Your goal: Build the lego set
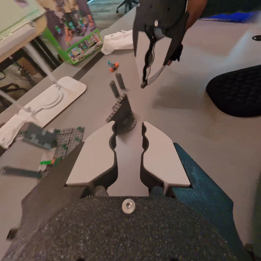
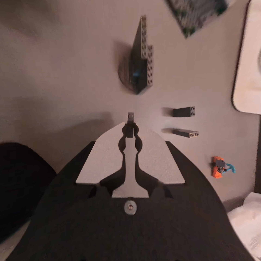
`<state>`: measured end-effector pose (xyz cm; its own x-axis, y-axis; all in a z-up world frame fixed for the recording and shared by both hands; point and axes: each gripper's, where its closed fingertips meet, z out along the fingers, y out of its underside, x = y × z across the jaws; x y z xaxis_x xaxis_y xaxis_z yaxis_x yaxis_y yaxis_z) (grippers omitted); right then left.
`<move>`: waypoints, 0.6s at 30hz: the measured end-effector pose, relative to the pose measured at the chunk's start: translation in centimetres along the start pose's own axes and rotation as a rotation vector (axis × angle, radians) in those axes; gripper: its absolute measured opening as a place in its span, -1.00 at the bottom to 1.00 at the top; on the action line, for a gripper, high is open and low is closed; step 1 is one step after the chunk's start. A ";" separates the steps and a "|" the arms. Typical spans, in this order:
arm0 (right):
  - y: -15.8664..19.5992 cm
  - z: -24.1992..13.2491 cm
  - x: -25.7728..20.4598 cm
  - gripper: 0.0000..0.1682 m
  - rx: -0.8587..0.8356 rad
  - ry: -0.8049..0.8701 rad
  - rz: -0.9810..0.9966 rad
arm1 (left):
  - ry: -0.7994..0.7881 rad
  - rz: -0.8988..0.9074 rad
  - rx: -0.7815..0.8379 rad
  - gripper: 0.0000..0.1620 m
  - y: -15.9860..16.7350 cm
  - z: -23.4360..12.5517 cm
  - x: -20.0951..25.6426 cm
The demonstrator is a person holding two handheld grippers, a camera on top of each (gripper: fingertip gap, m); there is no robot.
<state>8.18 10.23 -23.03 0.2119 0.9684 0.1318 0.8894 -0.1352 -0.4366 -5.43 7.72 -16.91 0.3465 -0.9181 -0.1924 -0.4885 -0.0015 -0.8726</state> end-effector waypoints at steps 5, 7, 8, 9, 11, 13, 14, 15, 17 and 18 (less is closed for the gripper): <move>2.3 3.0 1.1 -0.91 -0.123 -0.092 -0.065 | -0.047 -0.090 -0.090 -0.69 4.1 -6.7 -2.5; 2.5 3.5 1.3 -0.91 -0.119 -0.095 -0.067 | -0.061 -0.118 -0.162 -0.68 6.5 -10.3 -3.1; 2.7 3.8 1.4 -0.91 -0.119 -0.091 -0.067 | -0.090 -0.132 -0.199 -0.67 7.6 -12.2 -3.8; 2.8 4.0 1.5 -0.90 -0.117 -0.090 -0.064 | -0.128 -0.139 -0.231 -0.67 8.6 -14.3 -4.6; 3.0 4.2 1.6 -0.85 -0.107 -0.083 -0.051 | -0.192 -0.157 -0.325 -0.64 10.8 -18.5 -6.3; 2.9 4.1 1.8 -0.79 -0.088 -0.065 -0.040 | -0.231 -0.193 -0.467 -0.56 13.8 -22.2 -7.9; 2.6 3.8 2.0 -0.78 -0.074 -0.053 -0.037 | -0.221 -0.208 -0.528 -0.54 15.3 -23.4 -8.4; 2.3 3.5 2.2 -0.78 -0.056 -0.038 -0.035 | -0.201 -0.234 -0.585 -0.52 16.8 -24.1 -8.7; 1.6 2.5 2.5 -0.78 -0.018 -0.009 -0.026 | -0.165 -0.270 -0.729 -0.50 20.3 -24.9 -9.1; 1.3 2.0 2.7 -0.78 0.000 0.004 -0.022 | -0.150 -0.266 -0.798 -0.50 22.0 -25.0 -9.3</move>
<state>9.08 13.04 -24.98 0.1942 0.9702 0.1446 0.8939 -0.1143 -0.4334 -39.43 6.31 -23.11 0.6044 -0.7856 -0.1328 -0.7742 -0.5399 -0.3303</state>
